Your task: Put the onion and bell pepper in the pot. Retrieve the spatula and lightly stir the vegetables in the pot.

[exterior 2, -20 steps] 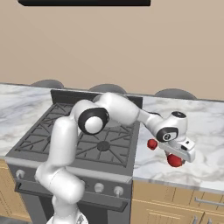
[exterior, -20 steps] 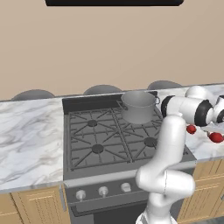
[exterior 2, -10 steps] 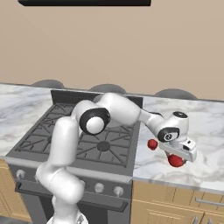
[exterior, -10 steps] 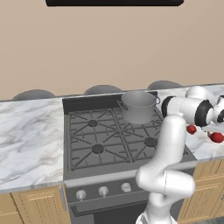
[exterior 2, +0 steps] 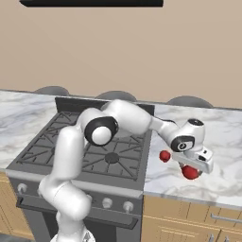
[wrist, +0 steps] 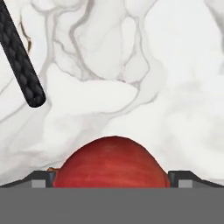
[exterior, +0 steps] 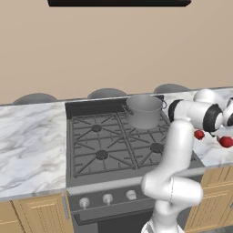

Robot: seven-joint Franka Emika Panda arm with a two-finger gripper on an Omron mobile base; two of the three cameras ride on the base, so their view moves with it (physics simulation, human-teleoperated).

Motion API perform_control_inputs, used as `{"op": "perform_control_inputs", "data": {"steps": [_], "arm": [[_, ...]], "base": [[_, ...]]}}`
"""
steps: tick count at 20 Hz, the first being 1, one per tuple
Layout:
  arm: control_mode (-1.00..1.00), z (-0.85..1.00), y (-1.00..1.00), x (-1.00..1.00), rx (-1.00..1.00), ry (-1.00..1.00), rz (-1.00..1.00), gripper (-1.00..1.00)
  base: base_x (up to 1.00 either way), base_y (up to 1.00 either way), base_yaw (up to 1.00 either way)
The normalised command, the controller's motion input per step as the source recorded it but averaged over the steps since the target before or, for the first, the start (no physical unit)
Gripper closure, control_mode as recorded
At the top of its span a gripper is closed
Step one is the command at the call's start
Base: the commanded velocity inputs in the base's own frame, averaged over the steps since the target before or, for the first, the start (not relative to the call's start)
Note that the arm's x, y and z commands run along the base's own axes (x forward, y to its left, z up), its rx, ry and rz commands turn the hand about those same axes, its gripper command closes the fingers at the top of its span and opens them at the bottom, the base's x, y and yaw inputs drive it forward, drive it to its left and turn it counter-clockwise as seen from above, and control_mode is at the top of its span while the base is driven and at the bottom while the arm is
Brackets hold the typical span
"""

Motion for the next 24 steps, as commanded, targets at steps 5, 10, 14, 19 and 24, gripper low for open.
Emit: {"op": "perform_control_inputs", "data": {"steps": [5,10,14,19,24], "arm": [[-1.0,0.25,0.24,-0.16,0.02,-0.07,0.0,1.0],[-1.0,0.62,0.56,-0.1,0.0,-0.23,0.0,1.0],[-1.0,0.56,0.83,-0.06,-0.02,-0.5,0.0,1.0],[-1.0,0.57,0.95,0.02,-0.06,-0.45,0.0,1.0],[-1.0,0.57,0.81,0.3,-0.06,-0.2,0.0,1.0]], "base": [[0.0,0.0,0.0],[0.0,0.0,0.0],[0.0,0.0,0.0],[0.0,0.0,0.0],[0.0,0.0,0.0]]}}
